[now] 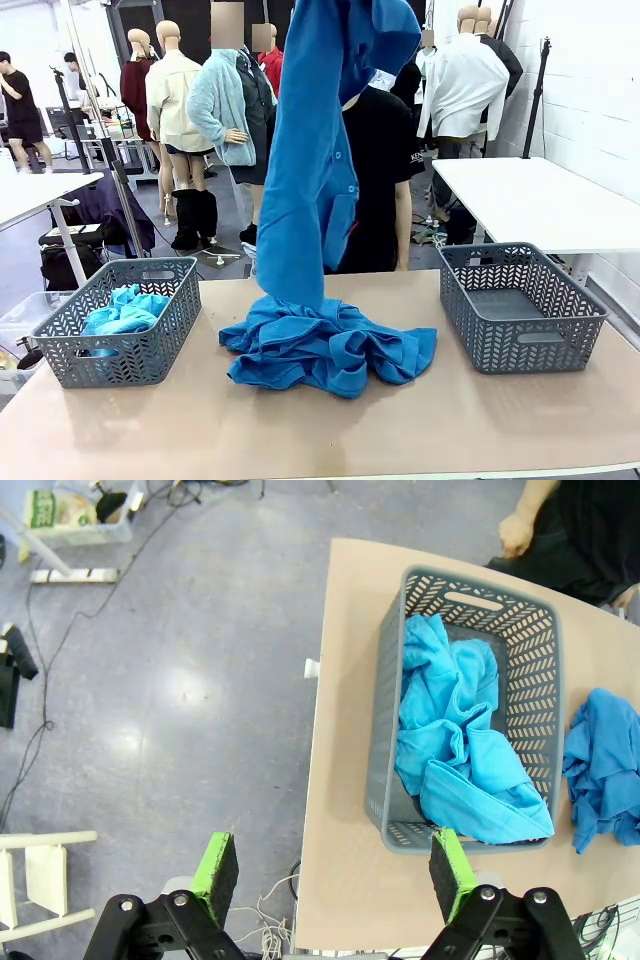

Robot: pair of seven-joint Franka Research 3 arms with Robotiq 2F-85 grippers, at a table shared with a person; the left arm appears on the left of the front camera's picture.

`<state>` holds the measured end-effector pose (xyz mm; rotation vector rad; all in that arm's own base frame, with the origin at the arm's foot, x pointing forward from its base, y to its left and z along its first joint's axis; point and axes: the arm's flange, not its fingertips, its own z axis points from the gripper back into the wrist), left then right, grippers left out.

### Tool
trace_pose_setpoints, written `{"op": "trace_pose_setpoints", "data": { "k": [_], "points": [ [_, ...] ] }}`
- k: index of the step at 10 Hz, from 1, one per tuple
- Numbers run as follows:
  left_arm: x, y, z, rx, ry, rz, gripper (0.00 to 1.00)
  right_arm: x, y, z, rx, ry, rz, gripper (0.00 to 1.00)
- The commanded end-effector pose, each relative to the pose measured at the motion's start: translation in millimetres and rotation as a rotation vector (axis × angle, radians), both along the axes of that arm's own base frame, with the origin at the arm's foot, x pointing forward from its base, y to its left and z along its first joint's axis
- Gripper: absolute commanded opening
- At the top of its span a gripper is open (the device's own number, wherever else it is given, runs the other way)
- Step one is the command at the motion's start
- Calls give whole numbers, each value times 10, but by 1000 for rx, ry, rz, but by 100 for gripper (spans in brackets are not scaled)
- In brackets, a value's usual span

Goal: Sort the tops and bottoms.
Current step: Sort the clothes according to human instructions.

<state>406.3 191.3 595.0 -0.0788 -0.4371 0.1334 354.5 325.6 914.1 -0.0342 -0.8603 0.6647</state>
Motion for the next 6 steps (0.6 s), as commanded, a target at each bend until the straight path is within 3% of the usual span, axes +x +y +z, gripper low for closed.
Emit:
{"op": "trace_pose_setpoints", "data": {
  "k": [1,6],
  "points": [
    [-21,11,12,9,12,-3,100,-9,-32,-25,-14,-9,-3,0],
    [-21,11,12,9,12,-3,100,-9,-32,-25,-14,-9,-3,0]
  ]
}}
